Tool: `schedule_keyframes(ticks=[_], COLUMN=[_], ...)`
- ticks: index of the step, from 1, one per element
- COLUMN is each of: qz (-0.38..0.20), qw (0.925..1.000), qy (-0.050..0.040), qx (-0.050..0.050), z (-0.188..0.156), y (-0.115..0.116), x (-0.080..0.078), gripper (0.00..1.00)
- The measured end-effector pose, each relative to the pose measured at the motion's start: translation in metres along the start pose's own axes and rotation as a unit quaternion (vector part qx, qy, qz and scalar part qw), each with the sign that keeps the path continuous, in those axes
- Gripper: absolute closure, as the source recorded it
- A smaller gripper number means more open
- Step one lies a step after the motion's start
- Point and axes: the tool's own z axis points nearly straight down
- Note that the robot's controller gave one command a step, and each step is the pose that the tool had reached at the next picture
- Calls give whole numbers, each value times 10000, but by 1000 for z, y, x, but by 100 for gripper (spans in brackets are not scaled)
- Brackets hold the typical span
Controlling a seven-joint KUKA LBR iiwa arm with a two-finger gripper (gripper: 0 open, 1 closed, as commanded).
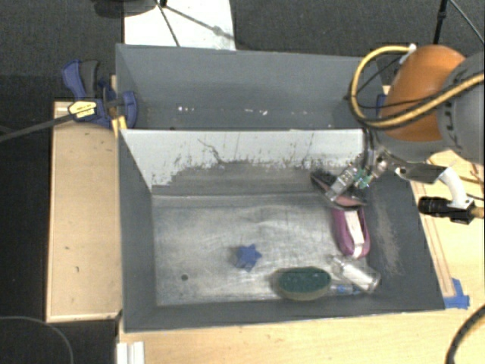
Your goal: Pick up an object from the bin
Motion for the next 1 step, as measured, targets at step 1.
schedule_keyframes(ticks=[1], qz=[-38], qw=[10000], qy=[5], qx=[14], z=[-6], y=[0], x=[-1], gripper=[100])
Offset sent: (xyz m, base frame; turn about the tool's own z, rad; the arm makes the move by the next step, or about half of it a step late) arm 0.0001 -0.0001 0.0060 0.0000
